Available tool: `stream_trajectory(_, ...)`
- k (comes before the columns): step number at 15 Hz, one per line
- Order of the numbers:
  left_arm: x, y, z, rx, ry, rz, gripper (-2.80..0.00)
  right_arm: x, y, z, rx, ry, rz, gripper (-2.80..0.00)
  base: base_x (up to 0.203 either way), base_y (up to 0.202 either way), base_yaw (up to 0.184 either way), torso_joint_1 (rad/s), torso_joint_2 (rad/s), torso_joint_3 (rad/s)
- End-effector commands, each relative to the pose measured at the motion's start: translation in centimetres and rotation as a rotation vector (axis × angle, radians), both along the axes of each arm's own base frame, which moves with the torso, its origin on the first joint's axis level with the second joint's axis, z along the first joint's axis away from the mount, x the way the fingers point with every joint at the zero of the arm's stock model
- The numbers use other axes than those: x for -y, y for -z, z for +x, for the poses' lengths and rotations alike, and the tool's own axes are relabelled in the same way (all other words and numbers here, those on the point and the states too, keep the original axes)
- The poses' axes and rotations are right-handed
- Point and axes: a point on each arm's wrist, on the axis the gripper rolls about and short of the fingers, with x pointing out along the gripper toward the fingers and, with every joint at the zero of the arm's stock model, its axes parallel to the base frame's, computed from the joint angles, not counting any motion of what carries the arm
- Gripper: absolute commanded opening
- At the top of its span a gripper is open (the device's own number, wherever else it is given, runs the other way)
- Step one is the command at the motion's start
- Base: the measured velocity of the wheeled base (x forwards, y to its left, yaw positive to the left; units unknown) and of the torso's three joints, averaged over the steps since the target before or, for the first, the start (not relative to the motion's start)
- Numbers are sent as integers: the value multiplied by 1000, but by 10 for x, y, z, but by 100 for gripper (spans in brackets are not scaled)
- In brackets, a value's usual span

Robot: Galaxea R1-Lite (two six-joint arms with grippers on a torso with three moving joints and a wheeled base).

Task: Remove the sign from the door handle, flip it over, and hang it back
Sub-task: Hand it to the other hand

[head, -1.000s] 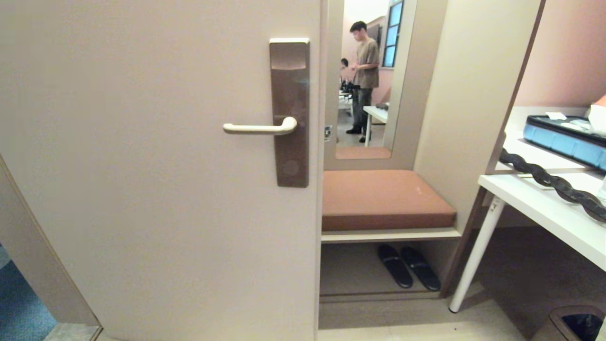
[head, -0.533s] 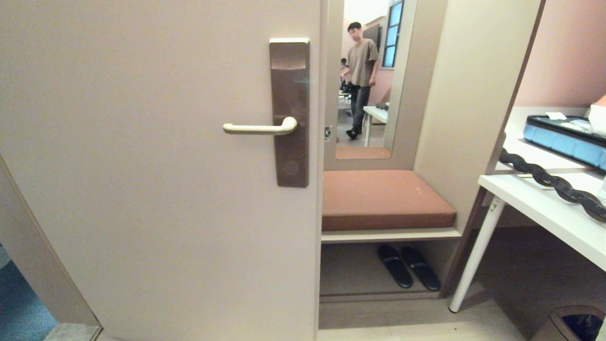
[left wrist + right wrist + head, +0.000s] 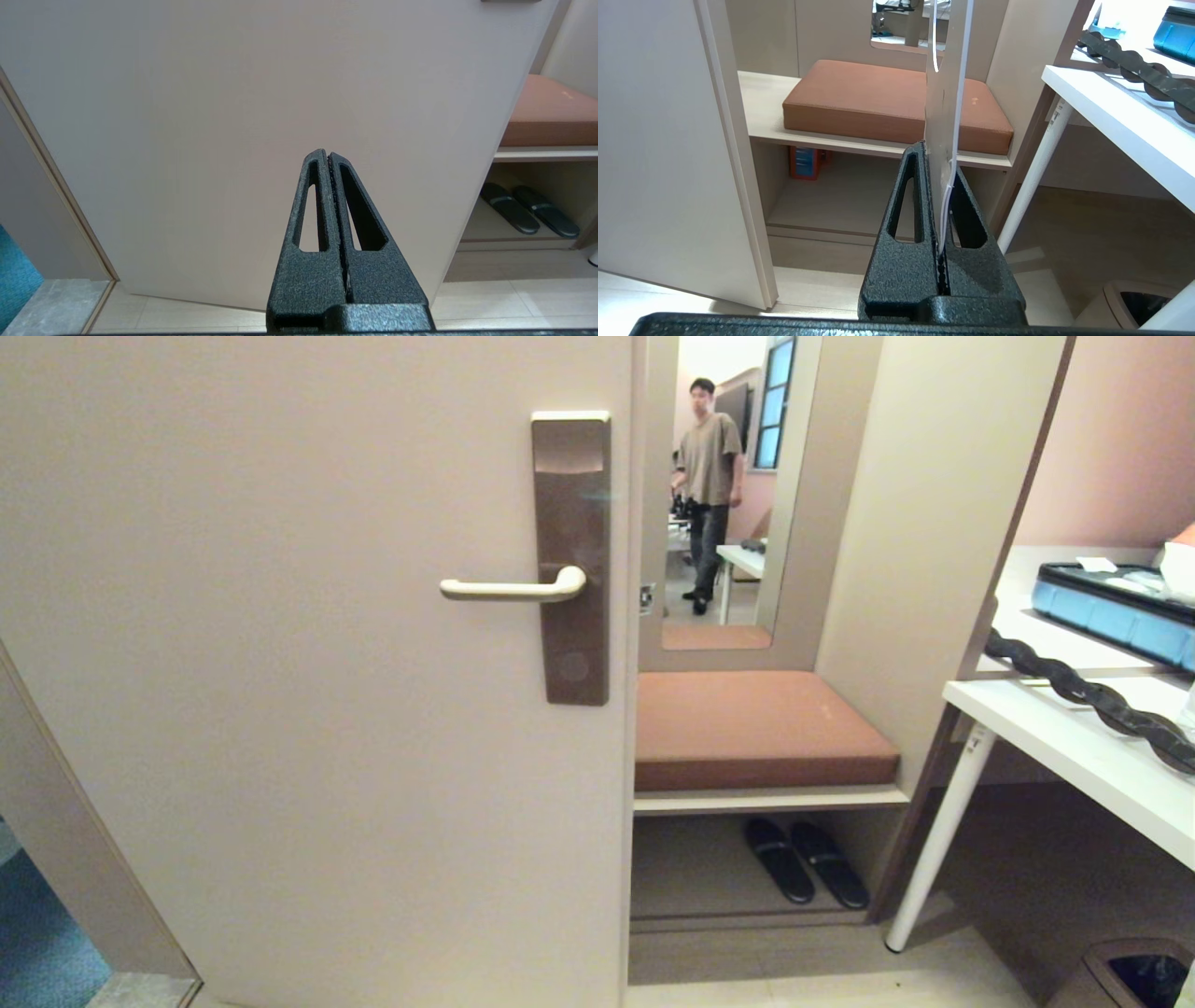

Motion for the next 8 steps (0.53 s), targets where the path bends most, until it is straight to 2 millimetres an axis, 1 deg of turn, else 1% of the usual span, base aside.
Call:
stream_trajectory(1, 0, 0, 0, -2, -4, 0, -280, 0, 0, 0, -1, -2, -1, -280, 0, 0, 0, 0, 0, 0)
stream_trajectory(8, 0, 0, 0, 1, -10, -25, -280, 0, 0, 0, -1, -2, -1, -280, 0, 0, 0, 0, 0, 0)
